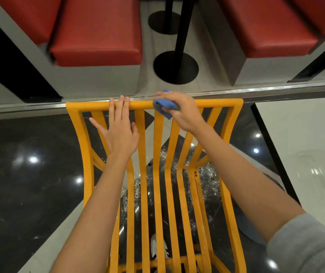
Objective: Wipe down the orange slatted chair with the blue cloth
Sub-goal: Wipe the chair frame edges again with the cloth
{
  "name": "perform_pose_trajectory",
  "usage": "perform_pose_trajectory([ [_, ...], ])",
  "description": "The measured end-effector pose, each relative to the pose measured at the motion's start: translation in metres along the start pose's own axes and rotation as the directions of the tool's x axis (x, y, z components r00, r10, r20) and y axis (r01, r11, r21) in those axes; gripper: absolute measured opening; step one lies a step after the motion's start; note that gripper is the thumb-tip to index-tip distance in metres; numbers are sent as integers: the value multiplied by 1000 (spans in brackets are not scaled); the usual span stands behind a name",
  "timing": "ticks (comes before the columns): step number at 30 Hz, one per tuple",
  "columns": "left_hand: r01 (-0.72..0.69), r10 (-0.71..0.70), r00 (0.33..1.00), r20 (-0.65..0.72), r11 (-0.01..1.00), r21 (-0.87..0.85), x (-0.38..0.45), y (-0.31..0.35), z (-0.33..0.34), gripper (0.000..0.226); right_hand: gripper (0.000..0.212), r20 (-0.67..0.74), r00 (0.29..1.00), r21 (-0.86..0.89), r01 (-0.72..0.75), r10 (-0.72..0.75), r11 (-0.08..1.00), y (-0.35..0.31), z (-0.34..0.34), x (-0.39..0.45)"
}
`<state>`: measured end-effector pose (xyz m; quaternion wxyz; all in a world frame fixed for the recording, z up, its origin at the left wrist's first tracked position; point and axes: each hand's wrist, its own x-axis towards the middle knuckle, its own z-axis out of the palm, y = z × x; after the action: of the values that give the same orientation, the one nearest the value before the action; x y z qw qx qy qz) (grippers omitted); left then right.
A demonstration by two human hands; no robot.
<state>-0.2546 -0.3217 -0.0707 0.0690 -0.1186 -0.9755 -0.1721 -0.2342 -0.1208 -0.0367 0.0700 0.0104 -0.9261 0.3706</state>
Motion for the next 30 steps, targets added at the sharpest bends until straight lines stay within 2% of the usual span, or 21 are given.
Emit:
perform_pose_trajectory([
  [2,-16,16,1000,-3,1000,1,0,-2,1,71,23,-24,994,30,-102,103,994,6,-18,2],
  [4,-20,20,1000,-9,1000,-18,0,-2,3,71,11,-25,983,-39,-181,180,983,7,-25,16],
  [7,1,-3,1000,-22,994,-110,1,0,4,61,10,70,990,-116,-110,119,987,-19,-7,31],
  [9,48,-62,998,-26,931,-361,1,8,-4,46,29,121,992,-130,-25,41,991,-31,8,31],
  [10,86,-108,994,-11,845,-528,-1,13,-12,43,37,112,993,-119,-7,20,993,-34,12,28],
  [12,161,-205,978,45,594,-788,-8,26,-28,43,49,34,999,-9,2,-2,1000,-36,14,19],
  [14,240,-253,955,157,340,-909,-13,40,-39,45,56,-57,997,142,60,-52,988,-39,17,8],
  [16,352,-232,917,324,87,-932,-13,53,-42,50,65,-82,992,265,116,-97,957,-49,22,-2],
  [18,449,-197,850,488,-213,-868,-10,59,-43,54,76,-16,991,298,130,-131,946,-59,25,-9],
  [19,455,-174,828,532,-345,-821,-9,59,-40,52,81,39,988,294,131,-149,947,-60,25,-11],
  [21,418,-188,807,559,-487,-767,-6,56,-38,48,92,129,979,301,110,-155,947,-55,21,-13],
  [22,386,-243,802,546,-486,-784,-4,54,-38,48,97,143,981,310,80,-130,947,-52,17,-15],
  [23,343,-328,804,496,-426,-837,-1,49,-39,47,98,141,987,318,26,-74,948,-50,13,-16],
  [24,296,-420,820,388,-268,-917,2,45,-42,44,95,127,992,292,-31,-7,956,-46,10,-17],
  [25,242,-470,854,222,-19,-970,7,39,-44,45,90,98,994,204,-71,52,976,-42,9,-17],
  [26,169,-425,904,45,259,-951,12,30,-42,49,84,59,994,52,-97,94,994,-37,10,-17],
  [27,73,-306,947,-97,500,-863,20,19,-36,56,80,29,992,-109,-115,119,987,-33,13,-17],
  [28,-19,-158,973,-169,673,-739,27,9,-29,62,77,18,991,-235,-128,136,964,-30,16,-16],
  [29,-96,-32,981,-193,783,-615,34,0,-19,65,75,19,988,-311,-140,154,940,-28,18,-15],
  [30,-162,65,977,-205,848,-504,36,-6,-10,65,74,28,986,-351,-145,165,925,-27,21,-15],
])
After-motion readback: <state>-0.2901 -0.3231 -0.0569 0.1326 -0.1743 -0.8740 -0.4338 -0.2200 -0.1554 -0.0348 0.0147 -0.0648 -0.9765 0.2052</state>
